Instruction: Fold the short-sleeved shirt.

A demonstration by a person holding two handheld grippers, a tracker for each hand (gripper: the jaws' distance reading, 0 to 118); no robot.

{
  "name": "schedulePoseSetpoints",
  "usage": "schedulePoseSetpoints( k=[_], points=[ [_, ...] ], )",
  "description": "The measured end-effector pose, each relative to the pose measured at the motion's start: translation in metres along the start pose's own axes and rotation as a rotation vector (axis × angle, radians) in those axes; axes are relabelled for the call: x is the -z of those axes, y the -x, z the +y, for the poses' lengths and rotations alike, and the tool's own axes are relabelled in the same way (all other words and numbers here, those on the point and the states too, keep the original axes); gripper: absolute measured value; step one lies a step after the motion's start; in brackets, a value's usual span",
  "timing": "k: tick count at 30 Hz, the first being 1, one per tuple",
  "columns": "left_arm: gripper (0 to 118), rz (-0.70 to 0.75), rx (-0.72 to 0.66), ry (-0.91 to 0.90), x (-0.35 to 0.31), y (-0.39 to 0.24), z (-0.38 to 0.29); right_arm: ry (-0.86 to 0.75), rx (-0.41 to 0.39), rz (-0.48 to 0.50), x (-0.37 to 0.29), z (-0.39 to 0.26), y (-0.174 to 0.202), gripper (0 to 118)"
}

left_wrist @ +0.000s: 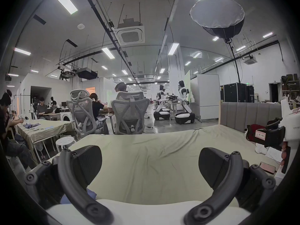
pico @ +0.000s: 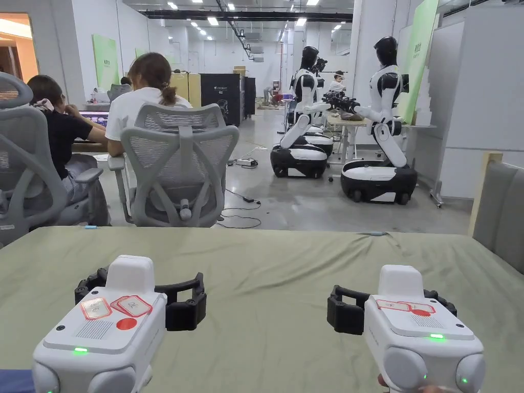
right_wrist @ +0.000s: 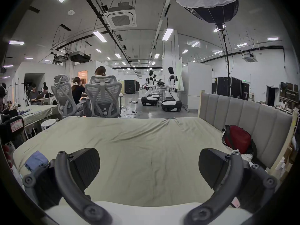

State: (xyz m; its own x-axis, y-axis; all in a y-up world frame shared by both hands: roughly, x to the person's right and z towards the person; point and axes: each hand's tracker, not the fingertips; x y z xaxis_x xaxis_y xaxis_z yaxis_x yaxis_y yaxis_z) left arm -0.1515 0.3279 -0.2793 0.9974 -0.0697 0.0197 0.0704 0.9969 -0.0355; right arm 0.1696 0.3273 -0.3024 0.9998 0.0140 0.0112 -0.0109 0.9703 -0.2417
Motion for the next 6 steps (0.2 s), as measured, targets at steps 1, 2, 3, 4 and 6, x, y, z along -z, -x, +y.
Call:
schedulePoseSetpoints(
  k=[1,2,3,4,6],
  points=[
    [118,0.0,0.0,0.001,-0.0002,-0.0006,-0.0002,0.011,0.002,0.025,0.0,0.0018,-0.0016,118],
    [118,0.001,0.0,0.001,-0.0003,-0.0012,-0.0007,0.01,0.015,0.034,-0.0007,0.0032,-0.0033,118],
    [118,-0.001,0.0,0.001,-0.0003,-0.0015,-0.0014,0.001,0.025,0.035,-0.002,0.0043,-0.0046,118],
    [118,-0.003,-0.001,0.001,-0.0004,-0.0018,-0.0015,-0.008,0.031,0.027,-0.0042,0.0049,-0.0055,118],
    [118,-0.004,-0.001,0.002,-0.0009,-0.0025,-0.0015,-0.021,0.033,-0.008,-0.0066,0.0058,-0.0045,118]
  ],
)
